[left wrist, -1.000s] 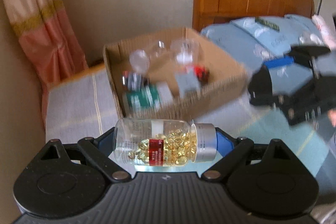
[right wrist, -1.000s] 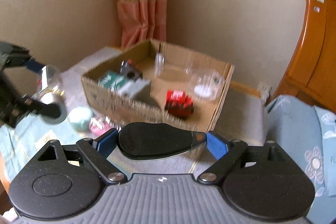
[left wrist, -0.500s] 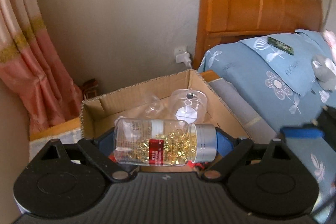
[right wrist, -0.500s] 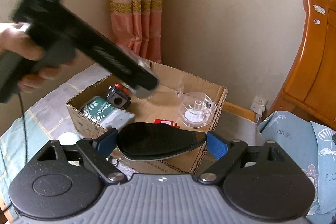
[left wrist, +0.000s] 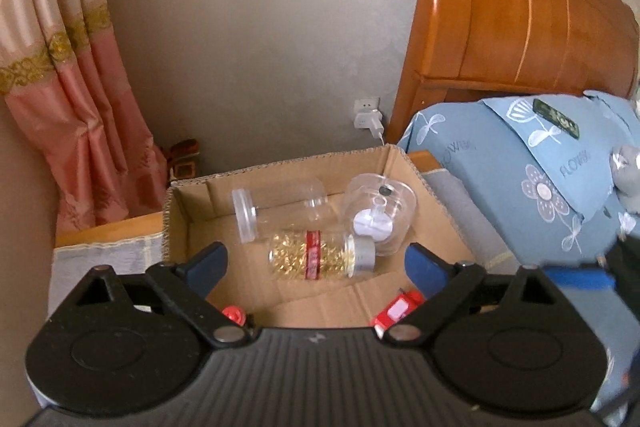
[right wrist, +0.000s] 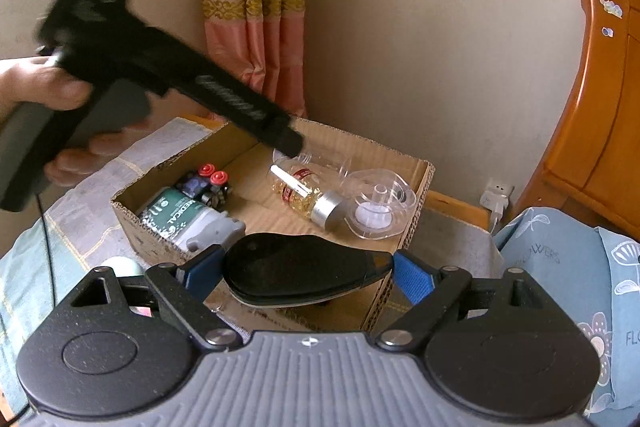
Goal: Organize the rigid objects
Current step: 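Carry the capsule bottle into the box and open the left tool while the right tool drops the case there, then withdraw both open tools from the box toward the pink keychain and teal case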
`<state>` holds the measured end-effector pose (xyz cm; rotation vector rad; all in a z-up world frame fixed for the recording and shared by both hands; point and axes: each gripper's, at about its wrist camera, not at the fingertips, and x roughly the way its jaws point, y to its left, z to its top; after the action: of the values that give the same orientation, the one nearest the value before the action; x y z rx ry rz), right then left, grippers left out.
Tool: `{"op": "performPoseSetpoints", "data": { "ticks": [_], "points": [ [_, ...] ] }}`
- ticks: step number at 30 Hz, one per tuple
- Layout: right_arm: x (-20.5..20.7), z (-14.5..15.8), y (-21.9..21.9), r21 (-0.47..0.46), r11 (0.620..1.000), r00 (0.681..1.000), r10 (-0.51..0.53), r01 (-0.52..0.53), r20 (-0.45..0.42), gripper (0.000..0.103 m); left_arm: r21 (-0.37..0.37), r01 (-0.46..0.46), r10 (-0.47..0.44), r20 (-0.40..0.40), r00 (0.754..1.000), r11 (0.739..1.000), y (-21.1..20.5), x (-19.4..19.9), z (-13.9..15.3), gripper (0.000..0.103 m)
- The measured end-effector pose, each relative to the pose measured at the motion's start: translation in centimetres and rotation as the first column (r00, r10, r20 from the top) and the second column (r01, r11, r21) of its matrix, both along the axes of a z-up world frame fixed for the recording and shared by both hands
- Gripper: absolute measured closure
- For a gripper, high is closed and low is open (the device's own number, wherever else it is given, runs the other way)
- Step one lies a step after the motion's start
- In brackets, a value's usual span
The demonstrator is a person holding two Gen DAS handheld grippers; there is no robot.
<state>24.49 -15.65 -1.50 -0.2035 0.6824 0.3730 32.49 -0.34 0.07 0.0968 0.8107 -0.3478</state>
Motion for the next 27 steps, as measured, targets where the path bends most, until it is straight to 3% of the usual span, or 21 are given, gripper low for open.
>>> {"op": "performPoseSetpoints", "data": {
  "ticks": [11, 13, 16, 27],
  "points": [
    [3.0, 0.6, 0.7, -0.015, 1.000, 1.000, 0.015, -0.015, -0.017, 0.010, 0.069, -0.008, 0.005, 0.048, 0.999, 0.998, 3.2, -4.4, 1.9, 0.007],
    [3.0, 0.2, 0.9, -0.018, 1.000, 0.999, 0.024, -0.024, -0.035, 0.010, 0.072, -0.019, 0.015, 0.062, 0.998, 0.997, 3.8, -5.0, 2.0, 0.002],
    [2.6, 0.0, 0.8, -0.003, 1.000, 0.999, 0.019, -0.019, -0.037, 0.000, 0.084, -0.026, 0.019, 0.084, 0.996, 0.996, 4.4, -5.7, 1.9, 0.002],
    [-0.1, 1.1, 0.6, 0.014, 0.999, 0.999, -0.029, 0.029, -0.024, 0.000, 0.087, -0.034, 0.029, 0.059, 0.998, 0.996, 5.5, -8.0, 1.1, 0.002]
  ]
}}
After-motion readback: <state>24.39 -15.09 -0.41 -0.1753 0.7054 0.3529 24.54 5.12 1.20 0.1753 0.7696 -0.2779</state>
